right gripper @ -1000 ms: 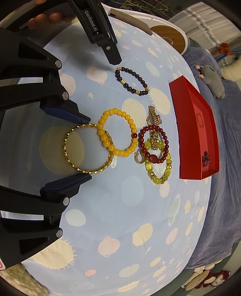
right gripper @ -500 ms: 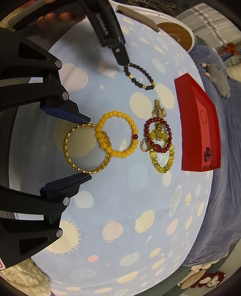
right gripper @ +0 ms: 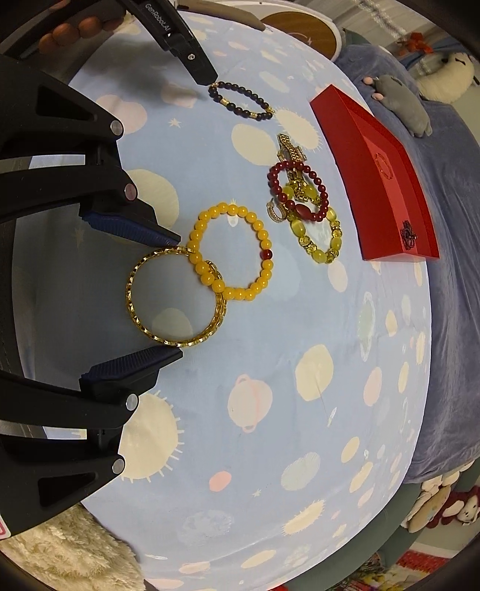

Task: Organize jewelry
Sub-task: 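Grasp the gold braided bangle with the right tool, then grasp the yellow beaded bracelet with the left tool while the right tool holds the gold bangle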

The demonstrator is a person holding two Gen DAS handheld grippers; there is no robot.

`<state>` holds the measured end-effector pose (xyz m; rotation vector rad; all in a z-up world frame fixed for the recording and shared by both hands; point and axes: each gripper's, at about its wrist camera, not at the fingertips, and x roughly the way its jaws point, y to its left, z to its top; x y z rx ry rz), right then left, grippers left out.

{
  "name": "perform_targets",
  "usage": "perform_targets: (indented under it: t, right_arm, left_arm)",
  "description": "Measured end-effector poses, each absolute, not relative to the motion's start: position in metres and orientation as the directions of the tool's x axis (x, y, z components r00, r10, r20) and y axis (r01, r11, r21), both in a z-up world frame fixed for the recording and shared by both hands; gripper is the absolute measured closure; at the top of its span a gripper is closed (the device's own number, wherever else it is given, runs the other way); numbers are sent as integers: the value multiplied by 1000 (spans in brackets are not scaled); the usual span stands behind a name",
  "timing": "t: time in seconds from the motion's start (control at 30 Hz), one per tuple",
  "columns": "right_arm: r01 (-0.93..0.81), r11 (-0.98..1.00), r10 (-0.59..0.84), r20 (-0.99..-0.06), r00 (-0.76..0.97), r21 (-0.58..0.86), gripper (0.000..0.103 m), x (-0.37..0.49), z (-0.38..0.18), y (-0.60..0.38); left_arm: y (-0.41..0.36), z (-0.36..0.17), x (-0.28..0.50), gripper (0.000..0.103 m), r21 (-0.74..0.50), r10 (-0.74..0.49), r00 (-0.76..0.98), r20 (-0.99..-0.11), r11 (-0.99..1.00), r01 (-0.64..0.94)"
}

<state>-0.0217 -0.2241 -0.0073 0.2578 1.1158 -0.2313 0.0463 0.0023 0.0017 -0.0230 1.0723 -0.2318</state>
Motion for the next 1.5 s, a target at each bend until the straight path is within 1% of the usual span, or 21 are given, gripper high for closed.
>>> perform_targets:
  t: [0.13, 0.27, 0.53, 0.63, 0.77, 0.93, 1.1, 1.13, 1.23, 1.27, 1.3, 1.33, 1.37, 1.43, 1.5]
  right_arm:
    - [308, 944, -27, -904, 426, 117, 50, -20, -7, -224]
    - [295, 949, -27, -906, 422, 109, 50, -19, -8, -219]
    - [309, 942, -15, -904, 426, 130, 50, -22, -9, -225]
    - [314, 939, -6, -904, 428, 142, 50, -22, -9, -228]
    - [305, 943, -9, -903, 430, 136, 50, -20, -9, -229]
    - [272, 956, -20, -903, 428, 108, 50, -11, -9, -233]
    - [182, 981, -7, -917, 398, 72, 50, 10, -8, -247]
    - [166, 982, 14, -918, 397, 88, 50, 13, -6, -250]
    - [114, 961, 182, -890, 419, 251, 50, 15, 2, -254]
    - [84, 963, 198, -882, 429, 257, 50, 14, 5, -250]
    - [44, 986, 126, -895, 428, 159, 50, 15, 6, -241]
    - [0, 1000, 7, -907, 422, 8, 50, 15, 4, -230]
    - [-25, 997, -52, -908, 417, -69, 50, 15, 1, -225]
    - [15, 999, -38, -915, 401, -35, 50, 16, 1, -233]
    - [44, 996, -84, -914, 398, -72, 50, 15, 3, -237]
  left_arm:
    - [-2, 1, 47, 32, -144, -210, 450, -868, 974, 177]
    - [-13, 5, 49, 32, -153, -227, 450, -864, 969, 196]
    - [-66, 13, 55, 33, -178, -289, 429, -856, 943, 281]
    - [-88, 9, 56, 36, -175, -297, 406, -864, 934, 311]
    - [-103, 1, 55, 36, -174, -292, 380, -878, 933, 315]
    - [-104, -4, 52, 36, -172, -282, 364, -888, 936, 308]
    - [-98, -5, 50, 36, -165, -266, 364, -893, 945, 284]
    - [-95, -5, 50, 36, -164, -261, 367, -893, 947, 274]
    - [-83, -6, 50, 36, -166, -251, 368, -895, 955, 246]
    - [-78, -7, 50, 36, -163, -244, 368, -897, 957, 239]
    - [-73, -7, 51, 36, -156, -235, 369, -899, 960, 231]
    - [-69, -8, 51, 36, -149, -225, 371, -901, 963, 222]
    - [-65, -8, 52, 36, -146, -218, 372, -902, 966, 214]
    - [-58, -8, 54, 36, -145, -212, 374, -903, 969, 199]
    - [-52, -8, 55, 36, -143, -205, 378, -903, 972, 186]
